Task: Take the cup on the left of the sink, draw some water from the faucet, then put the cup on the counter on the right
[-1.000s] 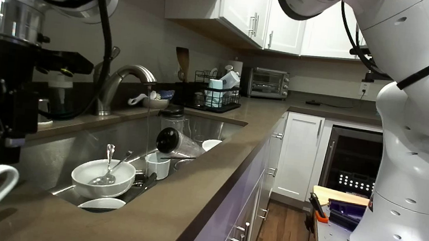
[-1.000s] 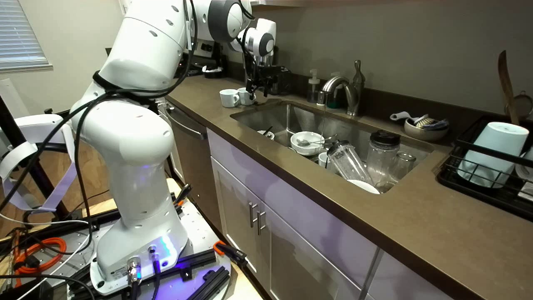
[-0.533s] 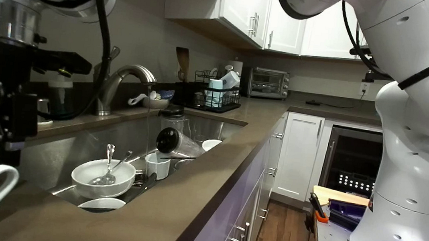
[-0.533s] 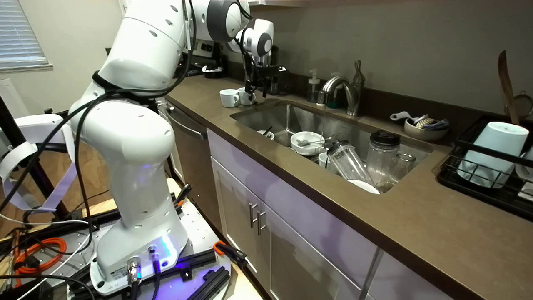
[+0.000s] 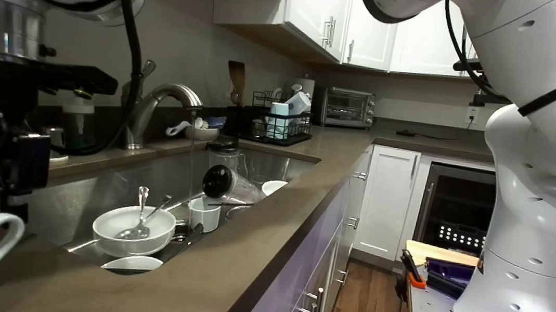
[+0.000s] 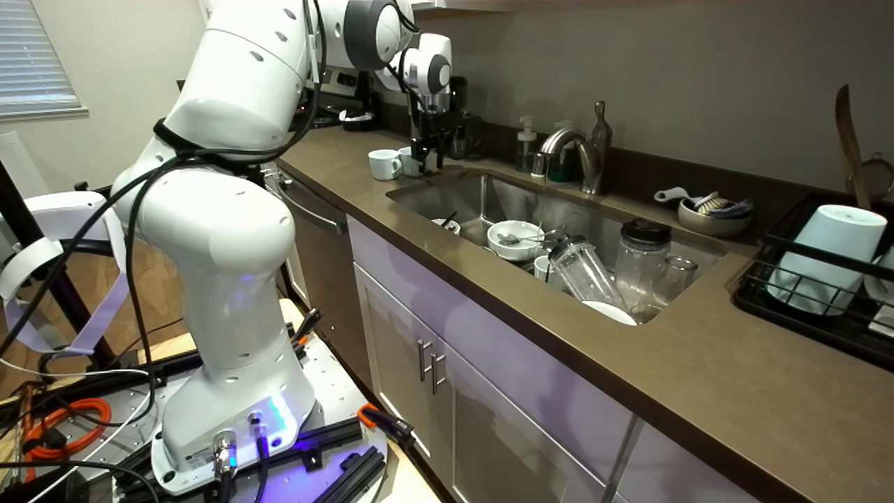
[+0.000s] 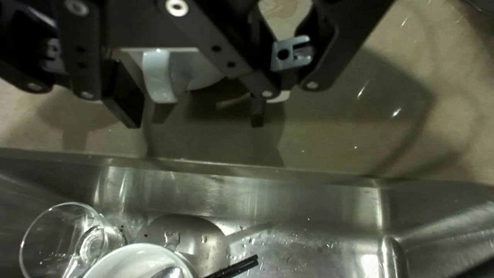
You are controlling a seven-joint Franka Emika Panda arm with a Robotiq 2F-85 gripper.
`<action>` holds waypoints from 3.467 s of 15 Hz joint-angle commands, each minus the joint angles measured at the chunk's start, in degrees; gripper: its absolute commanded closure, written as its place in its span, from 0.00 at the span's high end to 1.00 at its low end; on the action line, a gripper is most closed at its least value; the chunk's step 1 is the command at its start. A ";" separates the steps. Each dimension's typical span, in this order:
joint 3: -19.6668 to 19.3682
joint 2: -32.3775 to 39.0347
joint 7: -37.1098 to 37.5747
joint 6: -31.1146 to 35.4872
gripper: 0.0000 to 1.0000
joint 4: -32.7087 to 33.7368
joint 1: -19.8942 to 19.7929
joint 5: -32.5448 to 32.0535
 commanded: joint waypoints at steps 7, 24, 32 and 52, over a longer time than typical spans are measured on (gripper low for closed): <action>-0.50 -0.27 2.15 -1.65 0.36 1.96 1.12 -3.20; 0.67 -0.36 1.53 -4.43 0.30 3.18 1.66 -2.11; 0.07 -1.44 1.34 -5.06 0.06 2.28 1.53 -2.00; -3.04 -23.62 15.44 2.77 0.06 -23.49 -5.65 3.39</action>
